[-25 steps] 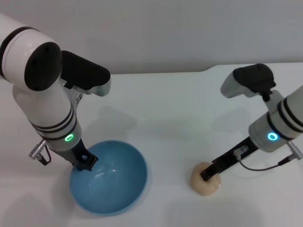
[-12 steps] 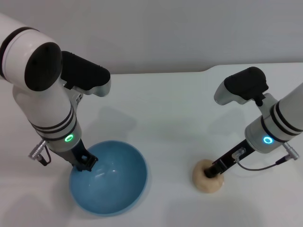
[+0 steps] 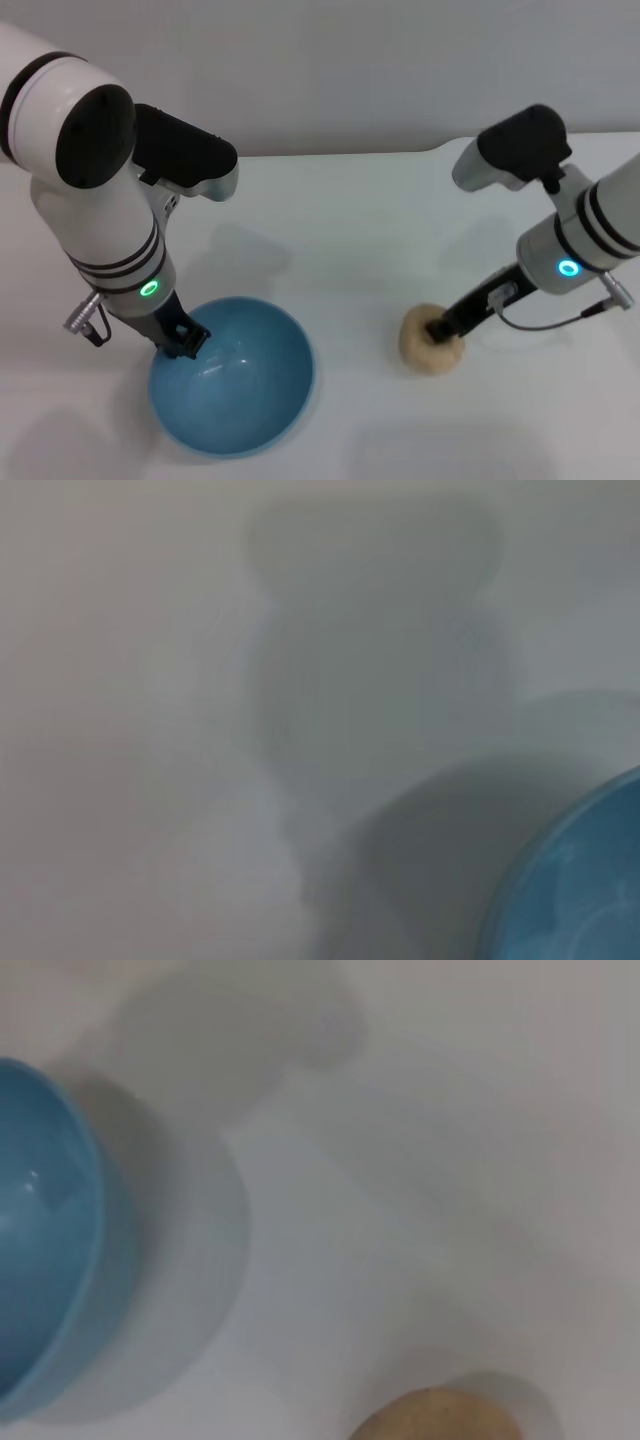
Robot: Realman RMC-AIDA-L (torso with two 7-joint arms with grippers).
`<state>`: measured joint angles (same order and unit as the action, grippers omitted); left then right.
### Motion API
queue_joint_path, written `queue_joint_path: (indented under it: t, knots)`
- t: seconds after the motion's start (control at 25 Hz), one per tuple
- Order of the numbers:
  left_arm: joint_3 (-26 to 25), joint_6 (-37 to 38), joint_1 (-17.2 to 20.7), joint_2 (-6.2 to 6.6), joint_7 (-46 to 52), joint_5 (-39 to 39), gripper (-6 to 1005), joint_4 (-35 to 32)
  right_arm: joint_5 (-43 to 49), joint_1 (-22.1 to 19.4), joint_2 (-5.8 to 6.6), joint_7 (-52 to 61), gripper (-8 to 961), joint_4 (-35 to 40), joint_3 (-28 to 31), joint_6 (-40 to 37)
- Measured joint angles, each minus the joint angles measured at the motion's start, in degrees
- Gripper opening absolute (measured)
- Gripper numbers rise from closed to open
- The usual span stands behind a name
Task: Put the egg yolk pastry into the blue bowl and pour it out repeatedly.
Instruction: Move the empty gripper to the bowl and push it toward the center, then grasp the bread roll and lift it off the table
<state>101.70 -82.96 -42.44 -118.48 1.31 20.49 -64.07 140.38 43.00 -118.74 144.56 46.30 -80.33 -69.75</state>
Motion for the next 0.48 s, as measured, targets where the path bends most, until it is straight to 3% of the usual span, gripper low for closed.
queue_joint_path:
  t: [0.24, 0.48]
  knots:
    - [0.0, -0.2, -0.8, 0.01, 0.0, 0.0, 5, 0.0, -1.6, -1.0, -0.09, -1.3, 195, 8.5, 0.0, -0.9]
    - [0.6, -0.3, -2.2, -0.04, 0.0, 0.9, 5, -0.1, -14.3, 0.0, -0.21, -11.4, 165, 13.0, -4.3, 0.2]
